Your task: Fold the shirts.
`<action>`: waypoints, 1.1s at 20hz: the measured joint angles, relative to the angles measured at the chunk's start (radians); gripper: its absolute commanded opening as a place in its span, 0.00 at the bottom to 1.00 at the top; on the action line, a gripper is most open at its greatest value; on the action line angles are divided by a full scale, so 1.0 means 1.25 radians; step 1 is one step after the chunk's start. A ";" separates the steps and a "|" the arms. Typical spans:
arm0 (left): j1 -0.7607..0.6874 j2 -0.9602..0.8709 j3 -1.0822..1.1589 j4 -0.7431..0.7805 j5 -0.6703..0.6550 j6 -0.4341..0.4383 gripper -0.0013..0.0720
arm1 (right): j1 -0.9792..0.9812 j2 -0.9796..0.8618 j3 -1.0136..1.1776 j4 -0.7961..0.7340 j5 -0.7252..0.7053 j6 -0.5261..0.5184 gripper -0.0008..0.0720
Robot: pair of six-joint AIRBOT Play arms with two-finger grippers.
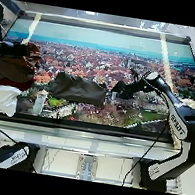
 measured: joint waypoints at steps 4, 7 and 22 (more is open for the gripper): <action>0.000 -0.003 -0.003 -0.012 0.000 0.000 0.03 | 0.066 -0.050 -0.023 0.115 -0.083 -0.044 0.85; 0.000 -0.003 -0.003 -0.015 0.000 0.000 0.03 | 0.114 -0.078 -0.027 0.186 -0.130 -0.068 0.49; 0.000 -0.003 -0.003 -0.018 0.000 0.000 0.03 | -0.104 0.114 0.328 -0.034 0.039 -0.014 0.04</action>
